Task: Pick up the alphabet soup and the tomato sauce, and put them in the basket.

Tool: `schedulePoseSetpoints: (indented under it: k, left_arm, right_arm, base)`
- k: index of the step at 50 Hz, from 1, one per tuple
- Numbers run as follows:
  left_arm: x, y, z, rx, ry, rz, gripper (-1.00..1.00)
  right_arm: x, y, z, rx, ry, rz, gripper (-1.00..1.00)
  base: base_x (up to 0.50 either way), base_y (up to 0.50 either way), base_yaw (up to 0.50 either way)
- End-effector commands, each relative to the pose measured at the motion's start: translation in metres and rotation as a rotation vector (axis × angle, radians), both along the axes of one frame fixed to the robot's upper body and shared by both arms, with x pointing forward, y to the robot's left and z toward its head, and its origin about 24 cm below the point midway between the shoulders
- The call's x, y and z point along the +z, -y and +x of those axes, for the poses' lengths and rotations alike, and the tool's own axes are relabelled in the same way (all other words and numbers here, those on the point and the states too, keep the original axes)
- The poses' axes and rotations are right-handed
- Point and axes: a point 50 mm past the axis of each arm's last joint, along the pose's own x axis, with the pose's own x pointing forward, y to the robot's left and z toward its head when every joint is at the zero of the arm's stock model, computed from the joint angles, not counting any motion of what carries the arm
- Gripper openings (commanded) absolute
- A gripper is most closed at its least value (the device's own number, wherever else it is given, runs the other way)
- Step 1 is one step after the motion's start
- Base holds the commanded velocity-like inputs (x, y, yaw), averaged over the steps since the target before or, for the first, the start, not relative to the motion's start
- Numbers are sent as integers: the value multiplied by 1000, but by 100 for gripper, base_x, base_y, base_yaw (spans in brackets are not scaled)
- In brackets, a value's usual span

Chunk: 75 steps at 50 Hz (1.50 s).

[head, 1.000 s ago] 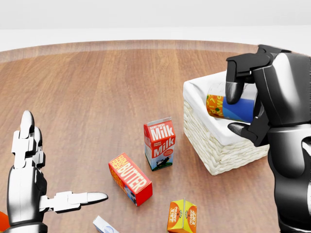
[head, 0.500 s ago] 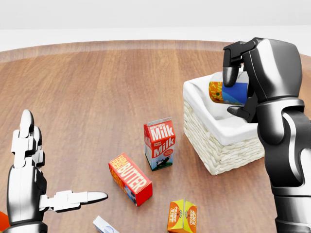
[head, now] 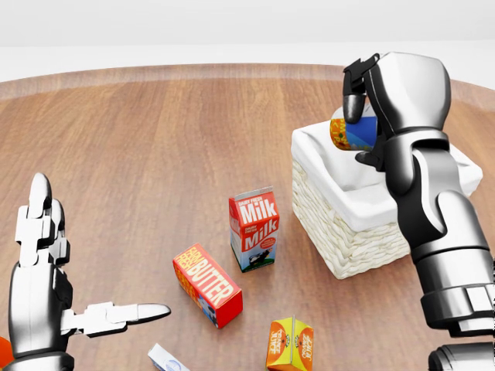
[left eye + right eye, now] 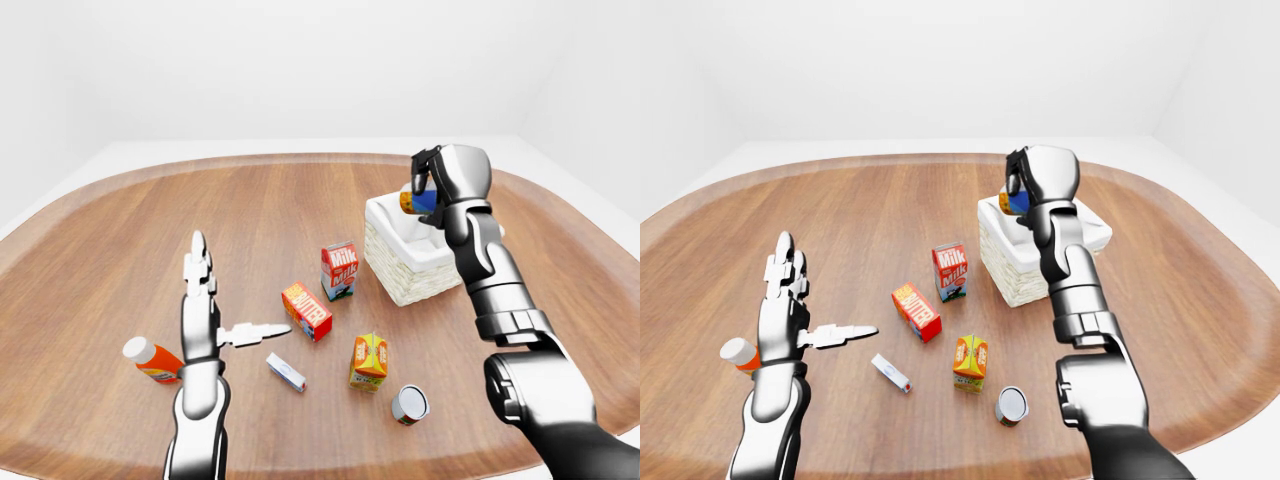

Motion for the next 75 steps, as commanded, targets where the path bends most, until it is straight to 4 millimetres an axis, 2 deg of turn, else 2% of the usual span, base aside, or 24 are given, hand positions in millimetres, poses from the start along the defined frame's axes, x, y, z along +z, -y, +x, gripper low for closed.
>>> schedulePoseSetpoints:
  k: [1,22,34,43,64,75]
  left_arm:
    - [0,-1,0,4,-1,-1,100]
    - [-1,0,-1,1,-5,3,100]
    - [0,0,-1,3,-1,3,100]
    - [0,-1,0,5,-1,-2,100]
    - [1,-2,0,5,3,-5,100]
    - [1,-1,0,3,4,0,100]
  right_arm:
    - [0,-1,17,-64,20,-74,-100]
    - [1,-9,31,-92,-12,-149,-100]
    - [-19,-13,33,-90,-103,-248,-100]
    - [-14,-21,35,-76,-99,-250,-100]
    - [-29,-8,33,-105,-158,-323,-100]
    - [-28,-1,33,-121,-155,-353,-100]
  base:
    - [0,0,0]
    - [0,0,0]
    - [0,0,0]
    - [0,0,0]
    - [0,0,0]
    - [0,0,0]
